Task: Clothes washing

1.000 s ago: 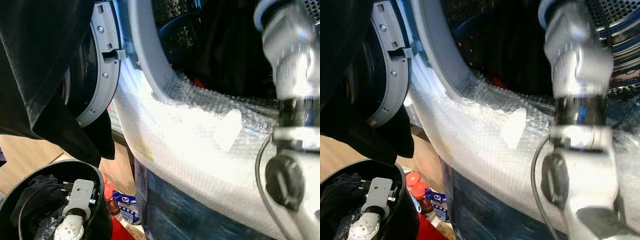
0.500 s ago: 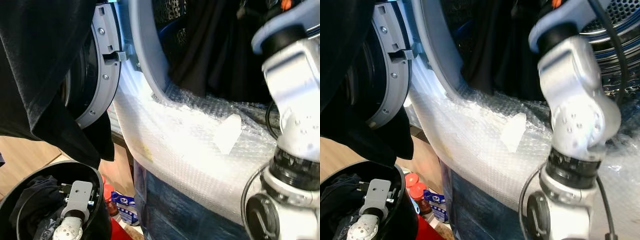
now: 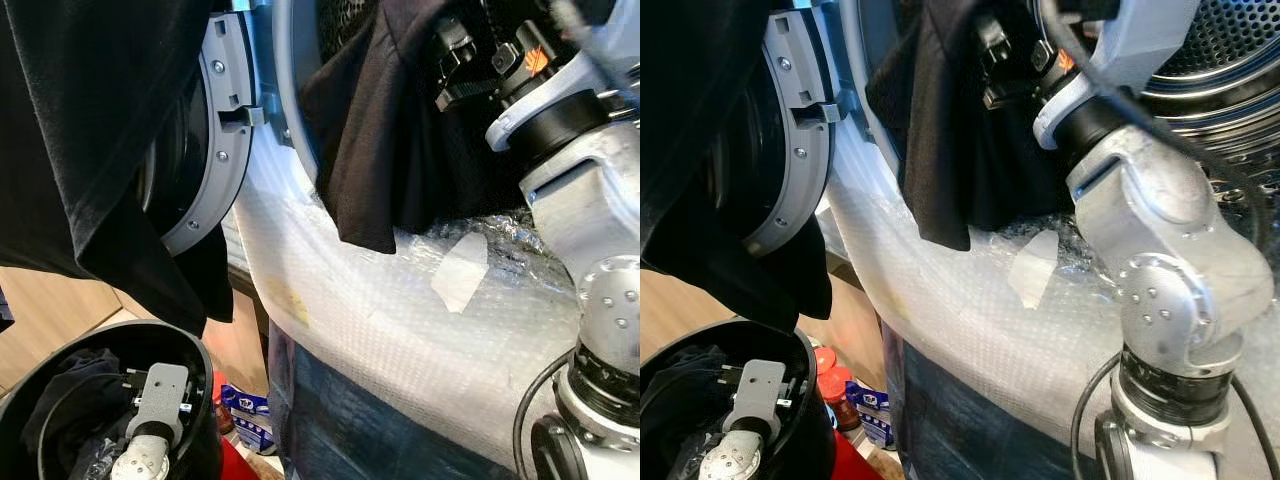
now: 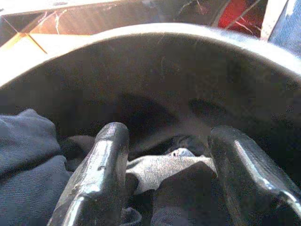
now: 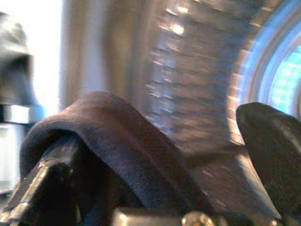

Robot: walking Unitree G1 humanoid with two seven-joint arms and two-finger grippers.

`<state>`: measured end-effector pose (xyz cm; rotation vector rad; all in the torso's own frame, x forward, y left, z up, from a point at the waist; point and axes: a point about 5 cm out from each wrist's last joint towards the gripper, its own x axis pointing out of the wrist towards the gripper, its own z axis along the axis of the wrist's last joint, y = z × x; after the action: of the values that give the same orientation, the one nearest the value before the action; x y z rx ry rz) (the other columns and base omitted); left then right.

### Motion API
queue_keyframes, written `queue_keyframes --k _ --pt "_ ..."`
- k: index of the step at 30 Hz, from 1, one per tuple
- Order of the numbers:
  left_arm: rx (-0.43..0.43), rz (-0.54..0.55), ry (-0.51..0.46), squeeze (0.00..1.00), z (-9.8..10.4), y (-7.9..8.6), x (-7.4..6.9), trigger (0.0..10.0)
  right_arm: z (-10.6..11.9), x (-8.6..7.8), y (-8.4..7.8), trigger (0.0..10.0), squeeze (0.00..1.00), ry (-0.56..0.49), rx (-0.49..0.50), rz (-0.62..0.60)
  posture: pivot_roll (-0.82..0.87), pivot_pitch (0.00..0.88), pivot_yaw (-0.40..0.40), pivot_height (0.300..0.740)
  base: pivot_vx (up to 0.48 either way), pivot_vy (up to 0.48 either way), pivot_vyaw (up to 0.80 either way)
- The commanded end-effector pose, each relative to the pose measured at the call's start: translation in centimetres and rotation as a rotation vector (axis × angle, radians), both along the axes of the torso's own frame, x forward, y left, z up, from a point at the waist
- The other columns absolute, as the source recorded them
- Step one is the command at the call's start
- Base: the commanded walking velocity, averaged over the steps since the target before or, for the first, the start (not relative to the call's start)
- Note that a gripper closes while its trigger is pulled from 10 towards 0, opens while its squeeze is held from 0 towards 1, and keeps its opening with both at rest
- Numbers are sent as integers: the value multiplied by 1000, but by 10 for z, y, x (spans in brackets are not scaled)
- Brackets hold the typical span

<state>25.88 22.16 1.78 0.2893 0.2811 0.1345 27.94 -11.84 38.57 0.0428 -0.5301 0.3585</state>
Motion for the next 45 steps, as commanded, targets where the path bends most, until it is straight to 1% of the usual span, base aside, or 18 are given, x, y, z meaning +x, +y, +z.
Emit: queue_keyframes --k 1,3,7,8,10,11,13,16,18,21,24,26,29,31,33,37,41,45 --pt "-5 10 108 0 -21 -3 -15 10000 -5 -1 -4 10000 0 18 -25 -113 -78 34 -20 740 0 0 0" --pt "-8 8 108 0 -22 -6 -14 10000 -22 5 -16 10000 0 65 -135 -335 -90 32 -25 740 0 0 0" --pt "-12 6 109 0 -22 -8 -13 10000 -24 9 -17 10000 0 90 -142 -371 -107 39 -21 740 0 0 0" --pt "-16 4 110 0 -23 -10 -13 10000 -16 16 -24 10000 0 93 -77 -408 -107 37 -22 740 0 0 0" --pt "-20 3 110 0 -24 -12 -13 10000 -1 22 -35 10000 0 51 -43 -470 -113 35 -22 740 0 0 0" --pt "-22 4 113 0 -24 -12 -13 10000 13 30 -47 10000 0 56 42 -548 -113 35 -22 740 0 0 0" --pt "-23 3 117 0 -25 -12 -13 10000 19 35 -53 10000 0 84 109 -584 -128 35 -17 740 0 0 0" --pt "-24 2 119 0 -25 -13 -10 10000 35 51 -41 10000 0 118 185 -492 -135 36 -11 740 0 0 0" --pt "-24 -6 118 0 -24 -15 -7 10000 43 58 -31 10000 0 109 141 -486 -141 31 -13 740 0 0 0" --pt "-23 -10 113 0 -23 -16 -5 10000 48 63 -31 10000 0 91 91 -582 -127 43 -29 740 0 0 0" --pt "-25 -1 109 0 -23 -15 -6 10000 36 65 -25 10000 0 162 78 -533 -131 54 -32 740 0 0 0" --pt "-32 9 128 0 -28 -15 -11 10000 20 52 -26 10000 0 199 64 -521 -144 63 -41 740 0 0 0" --pt "-37 12 138 0 -31 -17 -13 10000 15 35 -36 10000 0 180 68 -514 -158 69 -43 740 0 0 0" --pt "-40 13 147 0 -33 -17 -14 10000 13 26 -44 10000 0 158 21 -540 -208 77 -42 740 0 0 0" --pt "-39 -10 168 0 -36 -21 -14 10000 0 14 -55 10000 0 186 -70 -559 -221 78 -45 740 0 0 0" --pt "-43 -24 171 0 -36 -26 -9 10000 -15 1 -47 10000 0 199 -125 -504 -242 79 -49 740 0 0 0" --pt "-48 -27 162 0 -34 -30 -6 10000 -31 -5 -36 10000 0 173 -189 -446 -235 77 -69 740 0 0 0" --pt "-50 -20 157 0 -35 -29 -9 10000 -57 -15 -29 10000 0 223 -117 -300 -216 78 -74 740 0 0 0"
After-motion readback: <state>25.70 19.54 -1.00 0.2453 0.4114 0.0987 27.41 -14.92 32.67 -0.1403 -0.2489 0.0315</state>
